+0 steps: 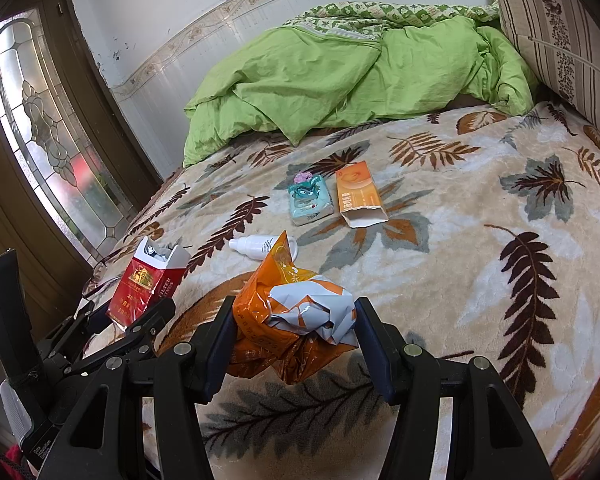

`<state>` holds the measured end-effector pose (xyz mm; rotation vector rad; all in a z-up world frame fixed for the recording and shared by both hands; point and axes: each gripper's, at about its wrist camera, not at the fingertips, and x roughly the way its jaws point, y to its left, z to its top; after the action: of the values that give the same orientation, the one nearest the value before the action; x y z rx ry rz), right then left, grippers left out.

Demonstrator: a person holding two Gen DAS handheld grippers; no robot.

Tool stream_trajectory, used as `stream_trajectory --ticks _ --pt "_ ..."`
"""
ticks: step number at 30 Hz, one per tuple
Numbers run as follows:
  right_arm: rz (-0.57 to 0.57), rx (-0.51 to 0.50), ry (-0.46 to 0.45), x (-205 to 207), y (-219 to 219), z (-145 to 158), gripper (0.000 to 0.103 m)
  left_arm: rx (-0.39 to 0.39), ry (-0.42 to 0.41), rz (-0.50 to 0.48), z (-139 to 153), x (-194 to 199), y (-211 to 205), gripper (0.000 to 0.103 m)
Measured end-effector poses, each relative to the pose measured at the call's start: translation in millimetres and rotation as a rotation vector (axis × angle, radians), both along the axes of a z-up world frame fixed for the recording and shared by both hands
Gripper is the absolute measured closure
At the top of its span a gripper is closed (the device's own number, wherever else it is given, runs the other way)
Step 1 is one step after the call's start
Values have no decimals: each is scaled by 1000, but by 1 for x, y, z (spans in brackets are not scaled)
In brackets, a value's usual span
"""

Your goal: Collect trash

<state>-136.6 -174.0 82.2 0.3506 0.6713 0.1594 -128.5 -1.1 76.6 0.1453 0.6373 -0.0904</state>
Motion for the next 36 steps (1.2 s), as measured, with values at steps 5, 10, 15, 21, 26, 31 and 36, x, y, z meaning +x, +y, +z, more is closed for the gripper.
stream_trajectory --ticks 5,10,15,21,26,31,36 --pt "-1 1 1 0 0 0 42 1 1 -1 0 0 0 43" --pt "0 1 0 0 -1 0 42 1 1 -1 0 0 0 43" --pt "0 2 0 0 -1 0 42 2 1 -2 0 0 0 43" --pt "-2 4 1 0 -1 0 42 2 1 -2 0 0 0 43" --pt "-1 5 2 1 -2 0 42 3 1 -3 0 0 0 43" --pt "-5 6 0 0 -4 0 42 1 2 -4 1 -1 -1 43" --pt "-32 28 -12 -7 -12 7 42 -14 16 -24 0 -4 -5 43"
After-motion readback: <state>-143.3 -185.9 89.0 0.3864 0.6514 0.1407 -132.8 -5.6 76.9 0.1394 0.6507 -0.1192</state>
